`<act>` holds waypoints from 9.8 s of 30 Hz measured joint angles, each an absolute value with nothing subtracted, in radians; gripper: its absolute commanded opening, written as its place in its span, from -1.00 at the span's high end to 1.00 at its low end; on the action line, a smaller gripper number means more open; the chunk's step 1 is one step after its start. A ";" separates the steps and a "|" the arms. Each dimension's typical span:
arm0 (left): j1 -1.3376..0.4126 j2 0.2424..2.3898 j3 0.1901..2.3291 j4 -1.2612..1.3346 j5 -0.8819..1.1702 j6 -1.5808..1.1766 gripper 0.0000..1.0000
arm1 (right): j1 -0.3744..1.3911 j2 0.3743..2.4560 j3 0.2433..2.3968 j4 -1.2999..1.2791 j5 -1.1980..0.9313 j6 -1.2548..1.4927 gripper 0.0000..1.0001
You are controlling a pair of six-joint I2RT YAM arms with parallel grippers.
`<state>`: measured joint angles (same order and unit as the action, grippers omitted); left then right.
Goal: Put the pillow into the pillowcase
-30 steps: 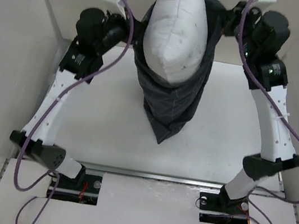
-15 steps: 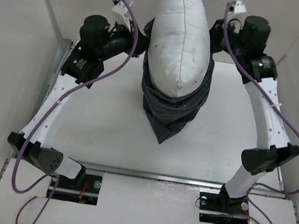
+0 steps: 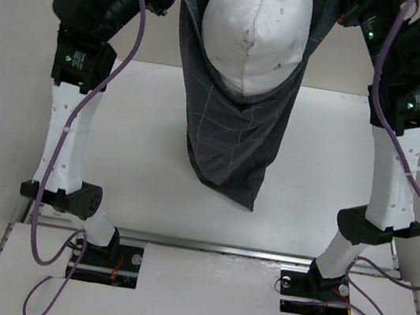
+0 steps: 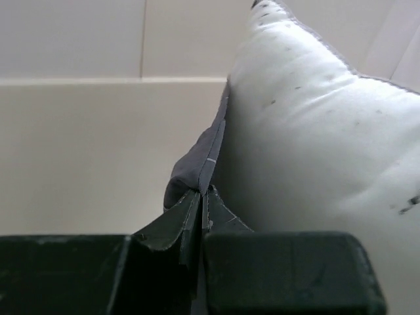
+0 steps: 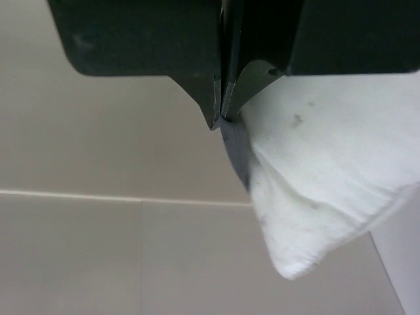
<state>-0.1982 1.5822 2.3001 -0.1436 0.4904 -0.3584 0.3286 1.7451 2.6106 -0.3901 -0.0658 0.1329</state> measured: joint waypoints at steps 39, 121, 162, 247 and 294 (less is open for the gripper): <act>-0.167 1.531 1.707 -0.300 0.112 -0.323 1.00 | 0.441 1.914 2.137 -0.512 -0.114 0.057 1.00; -0.269 1.766 1.365 -0.240 0.016 -0.447 1.00 | 0.584 1.942 2.030 -0.516 -0.003 -0.062 1.00; -0.369 1.483 0.709 0.498 0.568 -0.658 -0.53 | 0.768 1.660 1.553 -0.711 0.375 0.134 0.14; -0.403 1.510 0.720 0.315 0.525 -0.522 -0.59 | 0.906 1.425 0.808 -0.130 0.316 0.269 -0.27; -0.476 1.762 0.949 0.581 0.690 -0.662 -0.68 | 0.913 1.452 1.288 -0.466 -0.360 -0.133 -0.57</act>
